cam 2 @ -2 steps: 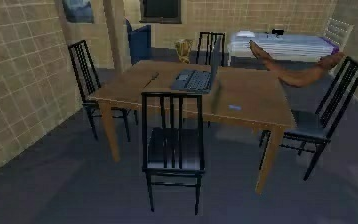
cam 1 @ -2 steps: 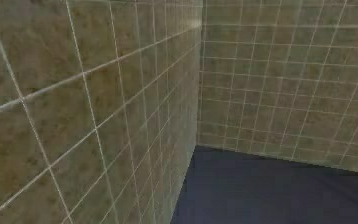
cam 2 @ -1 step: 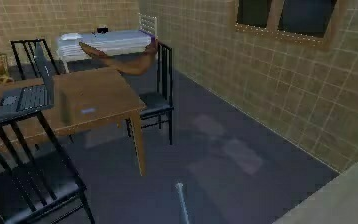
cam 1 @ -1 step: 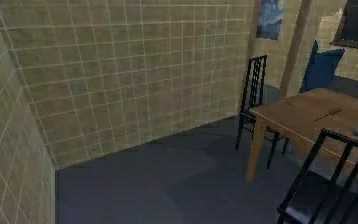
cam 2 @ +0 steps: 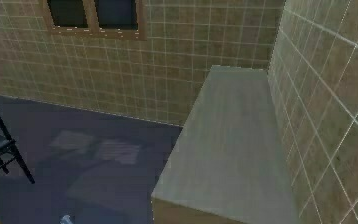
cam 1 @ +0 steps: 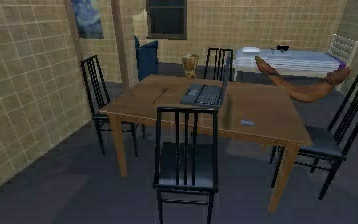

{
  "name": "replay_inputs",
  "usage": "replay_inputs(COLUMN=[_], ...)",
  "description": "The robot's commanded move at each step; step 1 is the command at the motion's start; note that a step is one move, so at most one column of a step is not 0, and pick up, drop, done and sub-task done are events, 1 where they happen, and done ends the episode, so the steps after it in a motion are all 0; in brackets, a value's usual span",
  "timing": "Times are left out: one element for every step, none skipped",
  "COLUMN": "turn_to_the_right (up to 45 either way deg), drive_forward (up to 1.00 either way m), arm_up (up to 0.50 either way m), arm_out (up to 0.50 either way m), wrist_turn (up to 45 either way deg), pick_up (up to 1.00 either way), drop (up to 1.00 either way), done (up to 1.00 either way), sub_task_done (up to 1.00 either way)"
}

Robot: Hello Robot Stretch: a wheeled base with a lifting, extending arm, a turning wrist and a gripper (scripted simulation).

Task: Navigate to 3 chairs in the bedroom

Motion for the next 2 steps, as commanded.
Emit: replay_inputs(turn_to_the_right=[15.0,0.0], drive_forward=[0.00,0.15], arm_up=[0.00,0.00], arm_out=[0.00,0.00], wrist_turn=[0.0,0.0], pick_up=[0.00,0.00], drop=[0.00,0.00], done=[0.00,0.00], sub_task_done=[0.00,0.00])
